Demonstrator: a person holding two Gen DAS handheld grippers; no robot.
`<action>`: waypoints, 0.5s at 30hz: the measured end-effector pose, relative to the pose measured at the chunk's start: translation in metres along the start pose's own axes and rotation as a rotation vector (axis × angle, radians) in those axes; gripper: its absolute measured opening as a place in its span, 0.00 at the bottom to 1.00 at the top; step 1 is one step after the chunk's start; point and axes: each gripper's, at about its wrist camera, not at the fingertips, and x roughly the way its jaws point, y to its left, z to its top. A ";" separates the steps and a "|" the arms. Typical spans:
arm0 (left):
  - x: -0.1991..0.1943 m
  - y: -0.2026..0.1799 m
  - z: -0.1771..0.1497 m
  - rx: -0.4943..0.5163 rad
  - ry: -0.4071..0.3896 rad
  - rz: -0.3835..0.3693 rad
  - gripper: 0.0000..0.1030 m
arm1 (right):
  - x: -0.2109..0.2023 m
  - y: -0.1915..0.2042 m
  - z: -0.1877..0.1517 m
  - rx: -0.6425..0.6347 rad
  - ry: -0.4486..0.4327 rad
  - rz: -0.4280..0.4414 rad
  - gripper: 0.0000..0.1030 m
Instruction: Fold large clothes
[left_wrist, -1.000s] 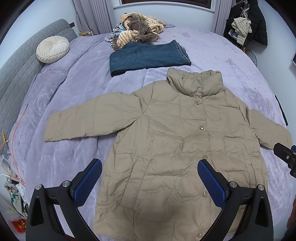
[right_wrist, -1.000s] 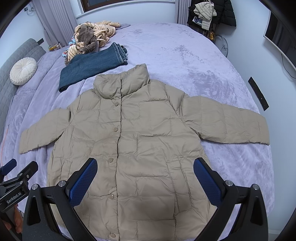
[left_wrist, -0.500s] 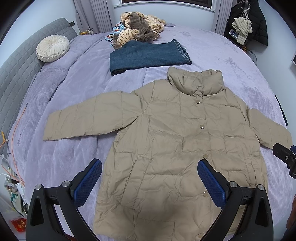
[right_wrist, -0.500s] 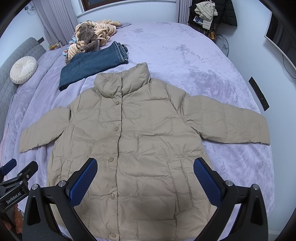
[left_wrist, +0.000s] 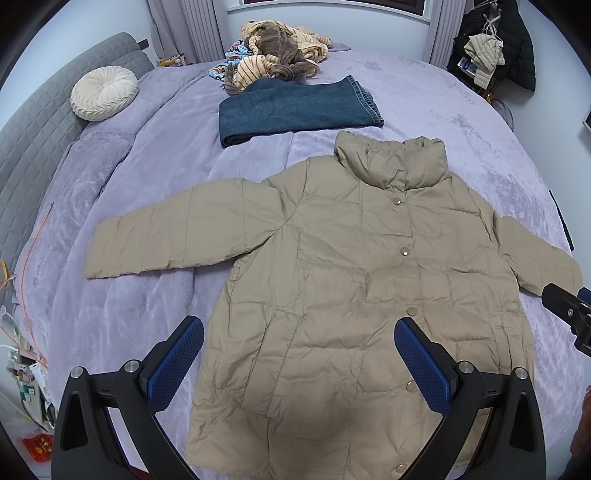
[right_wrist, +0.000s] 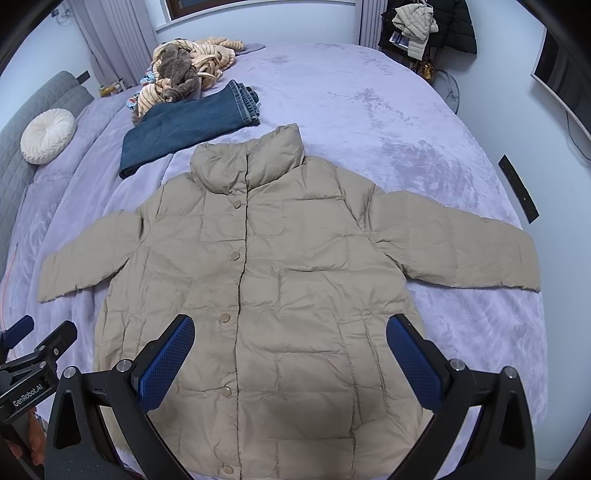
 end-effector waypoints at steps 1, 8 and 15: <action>0.001 0.001 0.000 -0.001 0.003 0.000 1.00 | 0.002 -0.003 0.000 0.000 0.001 -0.001 1.00; 0.010 0.008 0.007 -0.011 0.031 -0.011 1.00 | 0.002 0.001 0.004 -0.032 -0.054 -0.051 1.00; 0.029 0.016 0.011 -0.014 0.063 -0.011 1.00 | 0.017 0.004 0.007 -0.025 -0.004 -0.046 1.00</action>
